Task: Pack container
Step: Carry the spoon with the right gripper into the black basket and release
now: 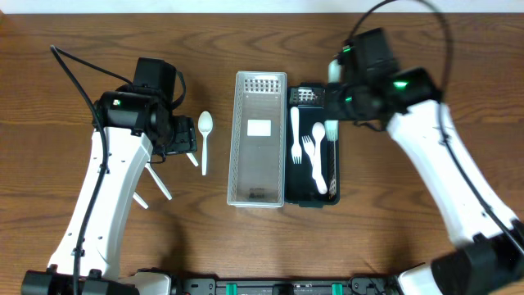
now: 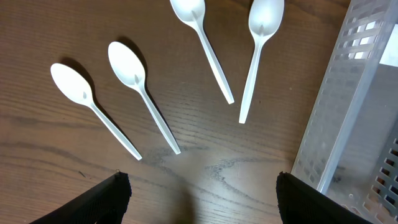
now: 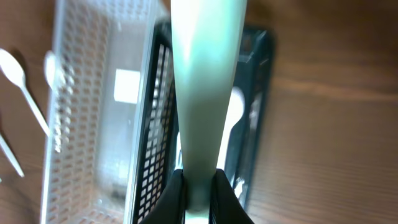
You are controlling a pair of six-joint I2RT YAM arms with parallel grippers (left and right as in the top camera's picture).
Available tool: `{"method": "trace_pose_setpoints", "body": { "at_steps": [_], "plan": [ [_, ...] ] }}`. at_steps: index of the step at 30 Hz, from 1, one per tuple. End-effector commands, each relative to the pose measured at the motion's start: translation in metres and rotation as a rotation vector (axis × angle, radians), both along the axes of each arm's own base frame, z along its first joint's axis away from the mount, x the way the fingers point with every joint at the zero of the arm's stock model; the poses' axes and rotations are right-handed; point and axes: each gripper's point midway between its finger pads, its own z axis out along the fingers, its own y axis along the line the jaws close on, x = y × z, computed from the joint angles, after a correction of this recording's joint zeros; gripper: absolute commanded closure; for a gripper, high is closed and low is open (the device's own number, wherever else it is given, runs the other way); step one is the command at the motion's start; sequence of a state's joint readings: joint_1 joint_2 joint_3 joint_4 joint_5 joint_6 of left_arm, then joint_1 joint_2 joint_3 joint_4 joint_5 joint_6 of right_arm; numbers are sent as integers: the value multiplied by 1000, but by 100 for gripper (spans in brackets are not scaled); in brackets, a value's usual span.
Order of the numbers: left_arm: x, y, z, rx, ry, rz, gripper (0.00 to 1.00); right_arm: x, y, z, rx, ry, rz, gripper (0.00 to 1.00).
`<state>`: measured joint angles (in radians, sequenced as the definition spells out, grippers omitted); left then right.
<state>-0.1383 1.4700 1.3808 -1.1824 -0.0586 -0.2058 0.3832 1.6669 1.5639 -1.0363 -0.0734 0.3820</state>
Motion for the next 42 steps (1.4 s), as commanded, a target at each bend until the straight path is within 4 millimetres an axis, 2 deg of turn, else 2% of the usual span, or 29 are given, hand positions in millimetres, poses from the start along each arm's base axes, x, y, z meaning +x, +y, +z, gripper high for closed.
{"method": "trace_pose_setpoints", "body": {
  "at_steps": [1,6,9,11,13,16,18,22,25,27,30,31,33,36,39,40,42],
  "plan": [
    [2,1,2,3,0,-2,22,-7,14,-38,-44,101,-9,99],
    [2,1,2,3,0,-2,23,-13,27,-90,-104,224,25,99],
    [2,1,2,3,1,-2,22,-15,28,-114,-132,279,30,98],
    [1,1,2,3,3,-2,23,-16,28,-125,-144,306,30,93],
    [1,1,2,3,3,-2,23,-17,28,-128,-146,316,31,77],
    [1,1,2,3,3,-2,23,-15,29,-128,-143,308,32,75],
    [1,1,2,3,3,-2,23,-14,29,-128,-140,302,31,63],
    [1,1,2,3,4,-2,23,-10,31,-123,-139,283,58,63],
    [1,1,2,3,4,-2,23,1,30,-100,-139,231,74,62],
    [1,1,2,4,5,-2,22,12,22,-75,-152,173,50,62],
    [0,1,1,4,9,-2,22,30,-1,-21,-200,47,5,60],
    [-1,1,1,4,11,-2,11,34,-13,-2,-221,4,-23,50],
    [-3,2,1,5,18,-2,9,39,-38,32,-254,-69,-75,36],
    [-6,2,2,7,25,-2,9,37,-82,70,-267,-143,-158,29],
    [-8,2,7,4,7,-2,9,27,-131,89,-268,-151,-273,22],
    [-9,3,11,2,-6,-2,8,21,-152,91,-272,-135,-314,18],
    [-11,3,18,-2,-35,-2,5,14,-176,88,-275,-95,-333,16]
  ]
}}
